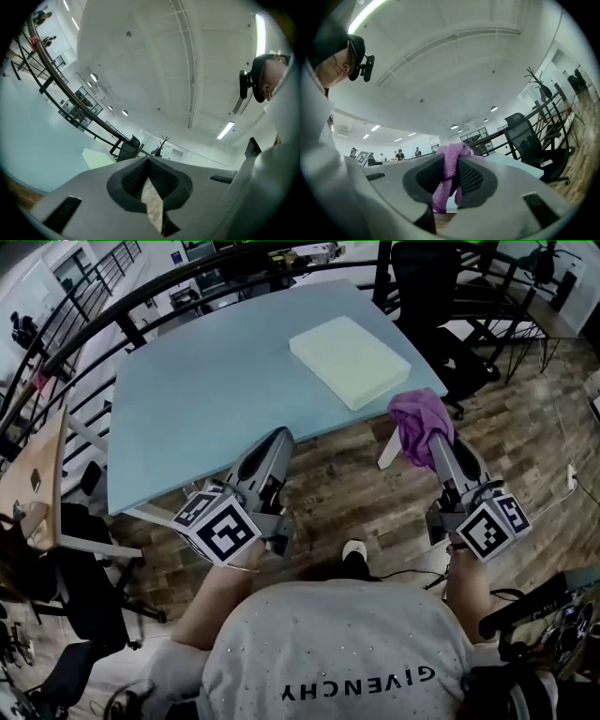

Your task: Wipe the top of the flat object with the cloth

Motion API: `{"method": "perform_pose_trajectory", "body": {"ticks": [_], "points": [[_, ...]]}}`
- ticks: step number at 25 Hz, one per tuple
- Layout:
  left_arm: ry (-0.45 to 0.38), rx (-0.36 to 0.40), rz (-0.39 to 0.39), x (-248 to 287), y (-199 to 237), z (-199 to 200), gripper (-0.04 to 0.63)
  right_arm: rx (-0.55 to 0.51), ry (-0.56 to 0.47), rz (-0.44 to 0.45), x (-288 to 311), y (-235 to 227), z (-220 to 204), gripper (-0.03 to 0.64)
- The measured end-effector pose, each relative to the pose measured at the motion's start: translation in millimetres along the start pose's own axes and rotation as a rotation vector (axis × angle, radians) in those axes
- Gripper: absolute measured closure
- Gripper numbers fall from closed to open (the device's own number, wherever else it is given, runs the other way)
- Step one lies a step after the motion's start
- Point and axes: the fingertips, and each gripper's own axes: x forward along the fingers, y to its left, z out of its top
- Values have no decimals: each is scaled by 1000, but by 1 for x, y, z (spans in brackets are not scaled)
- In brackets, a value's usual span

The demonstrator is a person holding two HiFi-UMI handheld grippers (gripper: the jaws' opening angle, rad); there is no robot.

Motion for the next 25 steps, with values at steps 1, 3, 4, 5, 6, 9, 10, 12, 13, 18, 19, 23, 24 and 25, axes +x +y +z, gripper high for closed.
{"method": "perform_pose_trajectory", "body": {"ticks": [1,3,4,5,6,9,10,12,13,18,19,23,24,25], "points": [[-8,3,13,16,3,1,603,-13,7,12,9,-13,5,543],[-15,10,35,45,8,1,603,-24,16,34,26,-37,15,543],[-17,13,44,59,9,0,603,-25,18,45,34,-49,21,543],[-22,16,53,72,11,0,603,-23,20,56,43,-60,26,543],[-29,20,64,83,13,1,603,-18,22,68,51,-72,30,543],[-57,28,110,112,21,1,603,13,41,113,72,-101,35,543],[-58,30,126,119,23,-1,603,25,46,128,80,-109,34,543],[-41,36,153,129,29,-6,603,50,54,149,94,-120,31,543],[-26,42,165,133,33,-9,603,61,57,157,100,-123,28,543],[-13,31,197,152,58,-8,604,93,95,182,128,-136,13,543],[-14,20,193,159,63,-8,604,98,105,184,134,-141,10,543],[-2,-13,166,192,79,-17,603,122,135,198,161,-166,-4,543],[-2,-12,170,200,87,-18,602,119,141,203,171,-170,-6,543],[-2,-12,180,208,96,-17,601,112,148,209,183,-175,-6,543]]}}
